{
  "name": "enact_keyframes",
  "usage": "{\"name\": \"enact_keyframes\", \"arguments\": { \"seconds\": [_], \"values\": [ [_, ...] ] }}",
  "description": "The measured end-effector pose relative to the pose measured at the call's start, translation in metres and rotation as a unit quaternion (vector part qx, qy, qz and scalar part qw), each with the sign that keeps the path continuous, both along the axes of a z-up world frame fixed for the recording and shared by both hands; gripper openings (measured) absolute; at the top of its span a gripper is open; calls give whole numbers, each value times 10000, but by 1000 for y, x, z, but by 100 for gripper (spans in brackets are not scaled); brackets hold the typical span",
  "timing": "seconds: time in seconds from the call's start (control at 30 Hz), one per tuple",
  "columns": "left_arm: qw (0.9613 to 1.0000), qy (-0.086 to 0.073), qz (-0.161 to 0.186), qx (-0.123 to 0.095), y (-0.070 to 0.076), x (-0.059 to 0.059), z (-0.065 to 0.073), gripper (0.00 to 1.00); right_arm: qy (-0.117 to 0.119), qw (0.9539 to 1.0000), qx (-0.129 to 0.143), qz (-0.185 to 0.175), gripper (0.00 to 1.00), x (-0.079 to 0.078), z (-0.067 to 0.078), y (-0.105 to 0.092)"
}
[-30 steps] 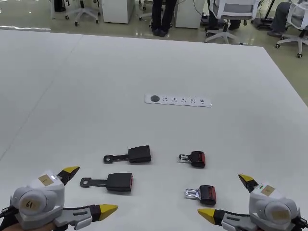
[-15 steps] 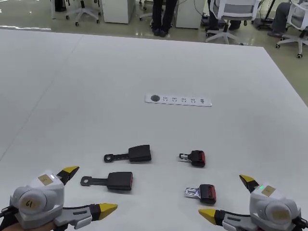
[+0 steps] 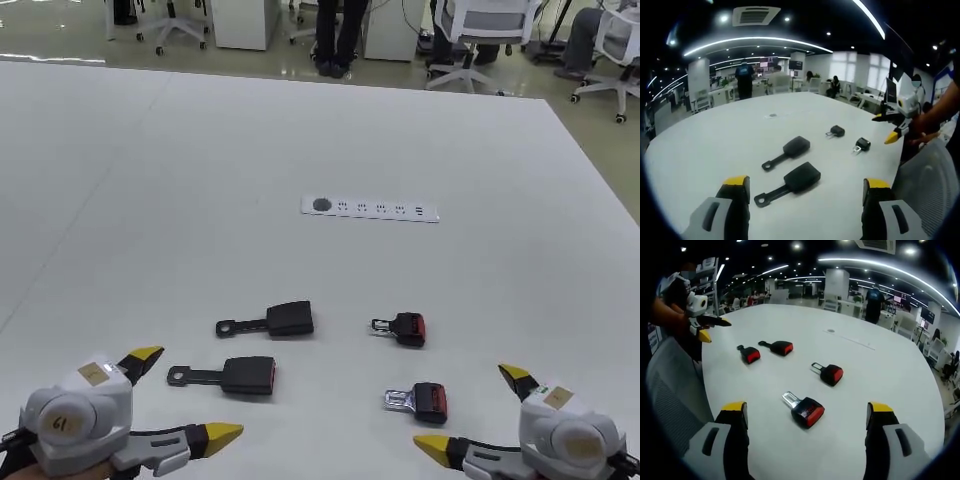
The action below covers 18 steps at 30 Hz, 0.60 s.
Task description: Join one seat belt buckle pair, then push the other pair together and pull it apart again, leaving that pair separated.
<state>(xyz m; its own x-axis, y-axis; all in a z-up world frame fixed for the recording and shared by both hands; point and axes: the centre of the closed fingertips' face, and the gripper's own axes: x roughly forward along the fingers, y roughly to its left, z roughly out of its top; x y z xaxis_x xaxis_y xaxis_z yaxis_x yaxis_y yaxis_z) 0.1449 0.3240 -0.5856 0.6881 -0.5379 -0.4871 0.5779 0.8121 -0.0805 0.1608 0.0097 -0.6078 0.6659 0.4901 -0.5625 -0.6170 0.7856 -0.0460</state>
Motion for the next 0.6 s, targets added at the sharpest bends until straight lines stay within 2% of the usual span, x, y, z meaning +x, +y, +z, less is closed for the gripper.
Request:
{"name": "enact_keyframes", "arguments": {
  "seconds": [0.43, 0.6],
  "values": [
    [10000, 22, 11, -5, 0, 1, -2, 95, 8, 10000, -1, 5, 100, -3, 4, 1],
    [10000, 30, -12, 2, 0, 1, -2, 94, 12, 10000, -1, 41, 100, -2, 1, 0]
  ]
}}
